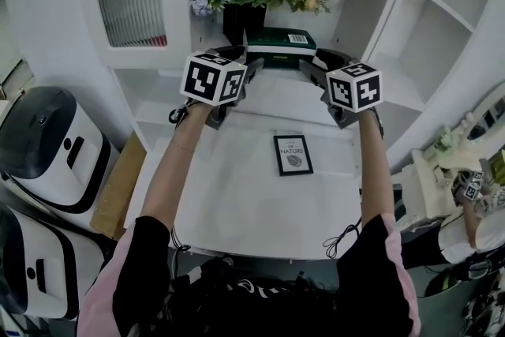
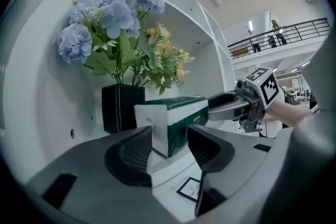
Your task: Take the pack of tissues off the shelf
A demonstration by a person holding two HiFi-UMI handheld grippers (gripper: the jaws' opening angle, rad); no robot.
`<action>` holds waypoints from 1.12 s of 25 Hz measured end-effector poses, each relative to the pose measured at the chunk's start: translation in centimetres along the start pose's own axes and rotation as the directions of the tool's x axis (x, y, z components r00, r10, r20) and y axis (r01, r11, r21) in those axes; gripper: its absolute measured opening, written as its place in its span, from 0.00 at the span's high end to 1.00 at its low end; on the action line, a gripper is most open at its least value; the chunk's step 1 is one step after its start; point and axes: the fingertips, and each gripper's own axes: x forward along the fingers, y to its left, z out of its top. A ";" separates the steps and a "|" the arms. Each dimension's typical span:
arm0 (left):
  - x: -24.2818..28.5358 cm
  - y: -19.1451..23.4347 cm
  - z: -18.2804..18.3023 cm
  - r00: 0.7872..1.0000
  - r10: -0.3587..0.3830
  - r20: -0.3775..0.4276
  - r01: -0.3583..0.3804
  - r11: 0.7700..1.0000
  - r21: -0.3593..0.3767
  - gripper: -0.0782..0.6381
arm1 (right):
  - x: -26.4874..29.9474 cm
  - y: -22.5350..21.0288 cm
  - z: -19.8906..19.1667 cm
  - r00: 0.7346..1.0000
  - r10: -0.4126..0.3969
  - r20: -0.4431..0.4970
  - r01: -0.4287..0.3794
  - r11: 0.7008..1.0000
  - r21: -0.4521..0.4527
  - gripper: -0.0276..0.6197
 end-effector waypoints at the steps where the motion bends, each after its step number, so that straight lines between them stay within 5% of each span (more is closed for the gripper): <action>1: 0.2 0.0 -0.1 1.000 0.004 0.006 -0.004 1.000 -0.003 0.60 | 0.2 0.1 -0.2 1.000 -0.010 -0.015 0.010 1.000 -0.024 0.61; 9: 0.5 0.0 -0.3 0.998 0.048 0.032 -0.049 0.999 0.024 0.60 | 0.2 0.4 -0.5 0.997 -0.077 -0.011 0.076 0.991 -0.112 0.62; 15: -0.7 -1.1 -0.3 0.996 0.074 0.055 -0.079 0.991 0.110 0.60 | -1.0 1.2 -0.7 0.995 -0.084 0.051 0.087 0.993 -0.077 0.62; 28: -6.6 -5.6 -0.5 0.986 0.066 0.153 -0.086 0.987 0.132 0.60 | -7.3 6.5 0.0 0.973 -0.108 0.205 0.132 0.985 -0.108 0.63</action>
